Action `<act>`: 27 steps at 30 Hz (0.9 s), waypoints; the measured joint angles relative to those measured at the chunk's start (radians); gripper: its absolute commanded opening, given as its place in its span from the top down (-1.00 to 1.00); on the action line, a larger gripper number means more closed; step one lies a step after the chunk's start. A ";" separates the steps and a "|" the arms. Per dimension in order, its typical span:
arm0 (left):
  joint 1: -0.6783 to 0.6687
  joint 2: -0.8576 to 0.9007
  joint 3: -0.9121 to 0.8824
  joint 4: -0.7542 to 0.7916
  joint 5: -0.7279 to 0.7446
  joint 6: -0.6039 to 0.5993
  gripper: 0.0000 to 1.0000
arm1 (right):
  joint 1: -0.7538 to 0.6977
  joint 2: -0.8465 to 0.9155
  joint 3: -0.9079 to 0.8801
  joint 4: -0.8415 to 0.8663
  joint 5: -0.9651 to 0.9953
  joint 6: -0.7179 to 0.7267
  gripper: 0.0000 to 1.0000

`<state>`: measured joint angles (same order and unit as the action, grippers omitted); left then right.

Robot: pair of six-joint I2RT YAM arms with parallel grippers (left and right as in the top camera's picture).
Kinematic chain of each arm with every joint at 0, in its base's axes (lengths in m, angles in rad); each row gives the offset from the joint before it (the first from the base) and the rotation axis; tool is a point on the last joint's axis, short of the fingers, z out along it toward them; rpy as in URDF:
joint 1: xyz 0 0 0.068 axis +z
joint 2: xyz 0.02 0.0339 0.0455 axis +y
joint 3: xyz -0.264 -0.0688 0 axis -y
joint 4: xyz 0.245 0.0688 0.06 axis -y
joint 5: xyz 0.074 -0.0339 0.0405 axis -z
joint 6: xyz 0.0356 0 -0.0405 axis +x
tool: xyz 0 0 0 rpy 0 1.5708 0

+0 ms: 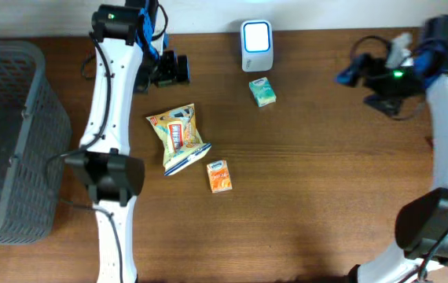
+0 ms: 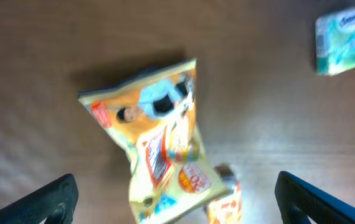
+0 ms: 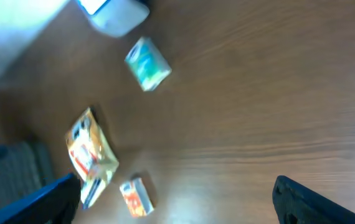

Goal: Scan the item barcode

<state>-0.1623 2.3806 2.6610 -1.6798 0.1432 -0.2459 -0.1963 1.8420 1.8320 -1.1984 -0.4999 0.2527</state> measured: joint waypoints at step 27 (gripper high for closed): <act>0.037 -0.315 -0.803 0.439 -0.053 0.041 1.00 | 0.269 0.046 -0.003 0.097 0.137 -0.002 -0.97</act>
<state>-0.1249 2.0651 1.8584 -1.2411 0.0902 -0.2047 0.0727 1.8881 1.8286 -1.1011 -0.3626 0.2504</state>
